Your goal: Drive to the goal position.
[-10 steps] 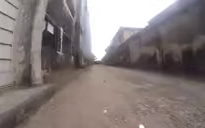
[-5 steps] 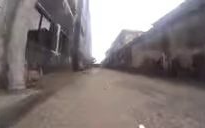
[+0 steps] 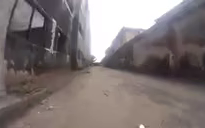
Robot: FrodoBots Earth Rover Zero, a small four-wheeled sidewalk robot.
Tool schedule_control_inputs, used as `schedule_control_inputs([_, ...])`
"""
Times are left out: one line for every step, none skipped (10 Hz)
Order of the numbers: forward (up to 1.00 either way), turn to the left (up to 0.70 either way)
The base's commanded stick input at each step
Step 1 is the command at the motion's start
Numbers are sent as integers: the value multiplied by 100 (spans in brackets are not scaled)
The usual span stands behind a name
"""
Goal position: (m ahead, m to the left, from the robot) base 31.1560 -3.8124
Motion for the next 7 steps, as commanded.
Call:
schedule_control_inputs([100,0])
schedule_control_inputs([100,0])
schedule_control_inputs([100,0])
schedule_control_inputs([100,0])
schedule_control_inputs([100,0])
schedule_control_inputs([100,0])
schedule_control_inputs([100,0])
